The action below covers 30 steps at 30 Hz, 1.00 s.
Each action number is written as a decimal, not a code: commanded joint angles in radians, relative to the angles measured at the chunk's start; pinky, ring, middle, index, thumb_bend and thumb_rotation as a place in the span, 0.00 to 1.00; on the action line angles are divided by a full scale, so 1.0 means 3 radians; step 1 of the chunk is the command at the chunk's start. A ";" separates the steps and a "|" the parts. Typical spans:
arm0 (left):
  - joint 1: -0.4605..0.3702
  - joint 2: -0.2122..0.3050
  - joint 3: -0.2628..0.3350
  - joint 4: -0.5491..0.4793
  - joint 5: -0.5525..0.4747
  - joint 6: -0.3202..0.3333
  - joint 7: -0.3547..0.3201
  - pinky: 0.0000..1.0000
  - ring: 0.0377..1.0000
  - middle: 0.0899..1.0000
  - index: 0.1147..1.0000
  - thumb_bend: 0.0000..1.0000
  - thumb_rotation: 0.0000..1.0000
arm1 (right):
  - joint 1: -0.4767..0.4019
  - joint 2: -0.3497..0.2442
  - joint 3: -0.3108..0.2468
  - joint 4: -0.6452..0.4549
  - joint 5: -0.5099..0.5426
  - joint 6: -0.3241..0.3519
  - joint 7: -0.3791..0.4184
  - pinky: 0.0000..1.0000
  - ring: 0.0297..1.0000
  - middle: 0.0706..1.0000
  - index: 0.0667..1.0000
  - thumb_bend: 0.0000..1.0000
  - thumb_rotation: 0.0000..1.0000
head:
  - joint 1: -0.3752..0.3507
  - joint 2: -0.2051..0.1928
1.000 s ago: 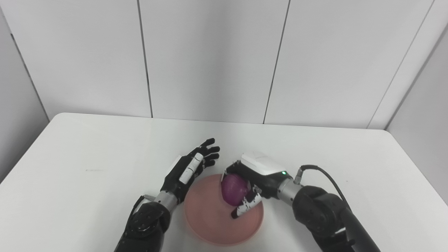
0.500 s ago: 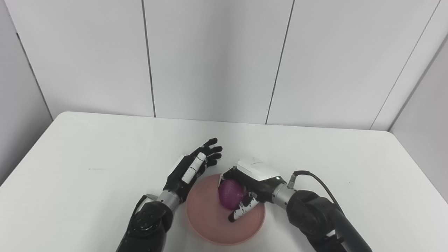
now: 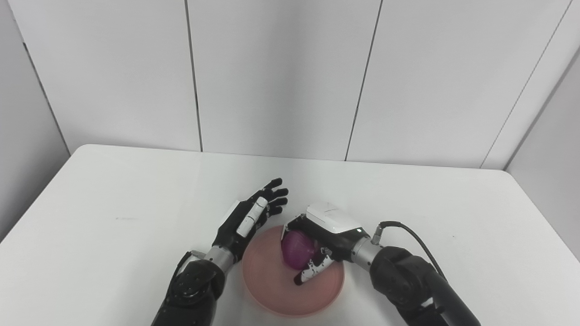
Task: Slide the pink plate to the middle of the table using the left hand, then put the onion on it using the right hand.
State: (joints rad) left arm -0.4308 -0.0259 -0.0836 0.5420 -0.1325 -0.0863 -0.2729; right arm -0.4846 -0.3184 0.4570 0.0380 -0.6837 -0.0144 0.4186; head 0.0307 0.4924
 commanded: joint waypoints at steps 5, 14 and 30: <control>0.0262 -0.0060 -0.0045 0.0364 0.0011 0.0126 -0.0068 0.89 0.88 0.85 0.86 0.75 0.83 | -0.0062 0.0011 -0.0063 -0.0307 0.0079 -0.0022 0.0049 0.45 0.54 0.60 0.67 0.98 0.49 | -0.0005 -0.0040; 0.0263 -0.0057 -0.0057 0.0392 0.0071 0.0094 -0.0025 0.83 0.86 0.83 0.85 0.78 0.85 | 0.0026 -0.0051 -0.0187 -0.0567 0.0222 -0.0031 0.0139 0.51 0.60 0.68 0.71 1.00 0.65 | -0.0029 -0.0092; 0.0285 -0.0057 -0.0014 0.0302 0.0016 0.0144 -0.0032 0.88 0.87 0.86 0.86 0.76 0.86 | 0.0227 0.0026 -0.0542 -0.0682 0.0407 -0.0149 -0.0201 0.48 0.58 0.65 0.68 1.00 0.74 | -0.0098 -0.0036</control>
State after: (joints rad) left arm -0.4446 -0.0318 -0.0822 0.5656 -0.1293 -0.0981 -0.2826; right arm -0.4004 -0.3175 0.3128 -0.1478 -0.5777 -0.0148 0.4034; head 0.0000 0.4801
